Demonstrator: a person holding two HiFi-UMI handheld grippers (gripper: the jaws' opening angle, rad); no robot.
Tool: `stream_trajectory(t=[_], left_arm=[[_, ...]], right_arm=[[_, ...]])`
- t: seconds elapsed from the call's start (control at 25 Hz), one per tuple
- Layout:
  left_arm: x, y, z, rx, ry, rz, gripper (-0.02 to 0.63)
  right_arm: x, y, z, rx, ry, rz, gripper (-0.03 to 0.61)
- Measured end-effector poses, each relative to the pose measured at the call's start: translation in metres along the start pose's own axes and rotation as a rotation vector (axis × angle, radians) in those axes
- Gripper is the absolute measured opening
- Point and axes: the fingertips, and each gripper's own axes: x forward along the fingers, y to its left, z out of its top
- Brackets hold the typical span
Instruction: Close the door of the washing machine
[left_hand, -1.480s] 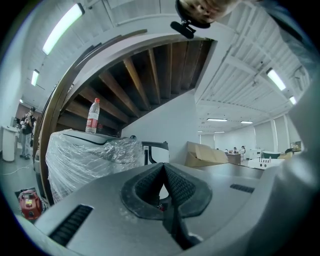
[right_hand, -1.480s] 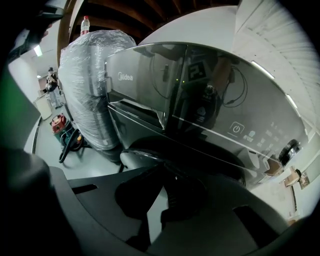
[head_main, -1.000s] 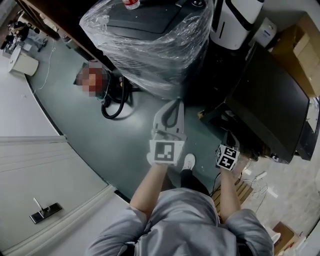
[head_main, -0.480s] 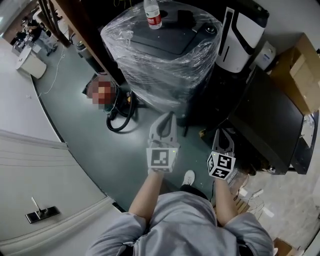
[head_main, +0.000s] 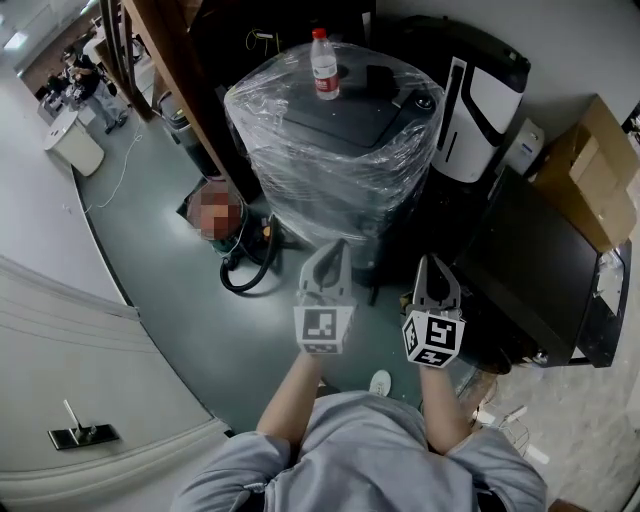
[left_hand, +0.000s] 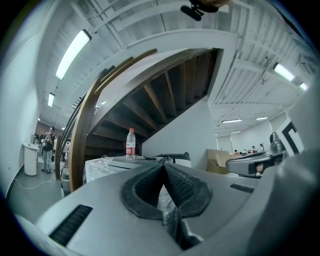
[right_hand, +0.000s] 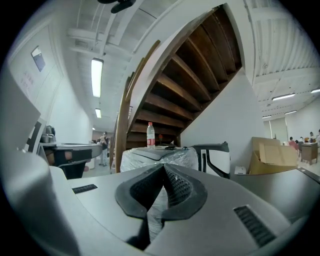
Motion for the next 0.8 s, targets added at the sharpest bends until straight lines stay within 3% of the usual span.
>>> stream_trajectory(t=[0.24, 0.8], left_arm=[[-0.01, 0.009, 0.003, 0.001, 0.008, 0.01, -0.002], [-0.017, -0.001, 0.009, 0.006, -0.004, -0.002, -0.002]], right_arm=[[-0.003, 0.025, 0.011, 0.001, -0.016, 0.048, -0.002], [-0.011, 0.029, 0.026, 0.001, -0.042, 0.048, -0.002]])
